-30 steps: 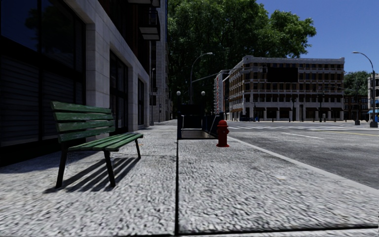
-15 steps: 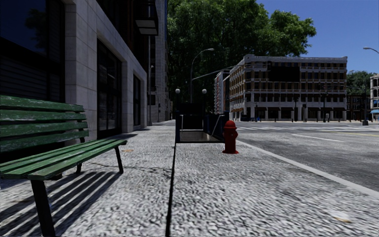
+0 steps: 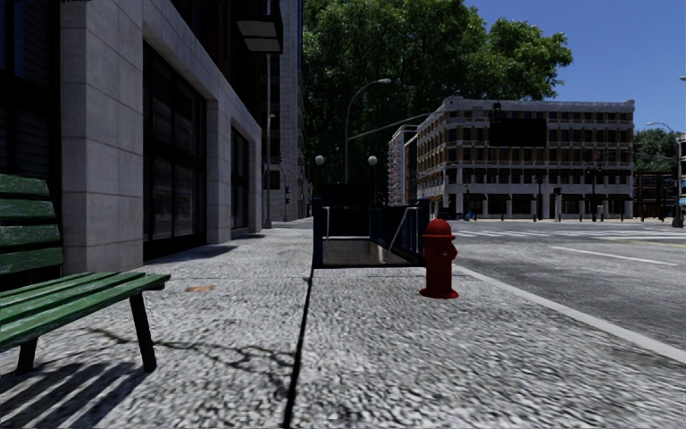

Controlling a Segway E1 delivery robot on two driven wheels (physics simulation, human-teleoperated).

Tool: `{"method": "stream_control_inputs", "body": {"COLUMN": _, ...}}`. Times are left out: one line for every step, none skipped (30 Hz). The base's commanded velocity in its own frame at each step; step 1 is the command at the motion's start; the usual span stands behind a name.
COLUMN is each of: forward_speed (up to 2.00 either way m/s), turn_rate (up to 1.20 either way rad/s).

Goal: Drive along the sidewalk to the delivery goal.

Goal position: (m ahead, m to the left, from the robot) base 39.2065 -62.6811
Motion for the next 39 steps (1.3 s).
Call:
{"method": "stream_control_inputs", "body": {"forward_speed": 2.00, "turn_rate": 0.20}}
{"method": "stream_control_inputs", "body": {"forward_speed": 2.00, "turn_rate": 0.24}}
{"method": "stream_control_inputs", "body": {"forward_speed": 2.00, "turn_rate": 0.26}}
{"method": "stream_control_inputs", "body": {"forward_speed": 2.00, "turn_rate": 0.26}}
{"method": "stream_control_inputs", "body": {"forward_speed": 2.00, "turn_rate": 0.28}}
{"method": "stream_control_inputs", "body": {"forward_speed": 2.00, "turn_rate": 0.30}}
{"method": "stream_control_inputs", "body": {"forward_speed": 2.00, "turn_rate": 0.30}}
{"method": "stream_control_inputs", "body": {"forward_speed": 2.00, "turn_rate": 0.30}}
{"method": "stream_control_inputs", "body": {"forward_speed": 2.00, "turn_rate": 0.32}}
{"method": "stream_control_inputs", "body": {"forward_speed": 2.00, "turn_rate": 0.34}}
{"method": "stream_control_inputs", "body": {"forward_speed": 2.00, "turn_rate": 0.36}}
{"method": "stream_control_inputs", "body": {"forward_speed": 2.00, "turn_rate": 0.36}}
{"method": "stream_control_inputs", "body": {"forward_speed": 2.00, "turn_rate": 0.39}}
{"method": "stream_control_inputs", "body": {"forward_speed": 2.00, "turn_rate": 0.46}}
{"method": "stream_control_inputs", "body": {"forward_speed": 2.00, "turn_rate": 0.50}}
{"method": "stream_control_inputs", "body": {"forward_speed": 2.00, "turn_rate": 0.50}}
{"method": "stream_control_inputs", "body": {"forward_speed": 2.00, "turn_rate": 0.51}}
{"method": "stream_control_inputs", "body": {"forward_speed": 2.00, "turn_rate": 0.51}}
{"method": "stream_control_inputs", "body": {"forward_speed": 2.00, "turn_rate": 0.51}}
{"method": "stream_control_inputs", "body": {"forward_speed": 2.00, "turn_rate": 0.51}}
{"method": "stream_control_inputs", "body": {"forward_speed": 2.00, "turn_rate": 0.51}}
{"method": "stream_control_inputs", "body": {"forward_speed": 2.00, "turn_rate": 0.51}}
{"method": "stream_control_inputs", "body": {"forward_speed": 2.00, "turn_rate": 0.51}}
{"method": "stream_control_inputs", "body": {"forward_speed": 2.00, "turn_rate": 0.51}}
{"method": "stream_control_inputs", "body": {"forward_speed": 2.00, "turn_rate": 0.51}}
{"method": "stream_control_inputs", "body": {"forward_speed": 2.00, "turn_rate": 0.51}}
{"method": "stream_control_inputs", "body": {"forward_speed": 2.00, "turn_rate": 0.51}}
{"method": "stream_control_inputs", "body": {"forward_speed": 2.00, "turn_rate": 0.51}}
{"method": "stream_control_inputs", "body": {"forward_speed": 2.00, "turn_rate": 0.51}}
{"method": "stream_control_inputs", "body": {"forward_speed": 2.00, "turn_rate": 0.51}}
{"method": "stream_control_inputs", "body": {"forward_speed": 2.00, "turn_rate": 0.51}}
{"method": "stream_control_inputs", "body": {"forward_speed": 2.00, "turn_rate": 0.48}}
{"method": "stream_control_inputs", "body": {"forward_speed": 2.00, "turn_rate": 0.34}}
{"method": "stream_control_inputs", "body": {"forward_speed": 2.00, "turn_rate": 0.34}}
{"method": "stream_control_inputs", "body": {"forward_speed": 2.00, "turn_rate": 0.21}}
{"method": "stream_control_inputs", "body": {"forward_speed": 2.00, "turn_rate": 0.13}}
{"method": "stream_control_inputs", "body": {"forward_speed": 2.00, "turn_rate": 0.00}}
{"method": "stream_control_inputs", "body": {"forward_speed": 2.00, "turn_rate": 0.00}}
{"method": "stream_control_inputs", "body": {"forward_speed": 2.00, "turn_rate": 0.00}}
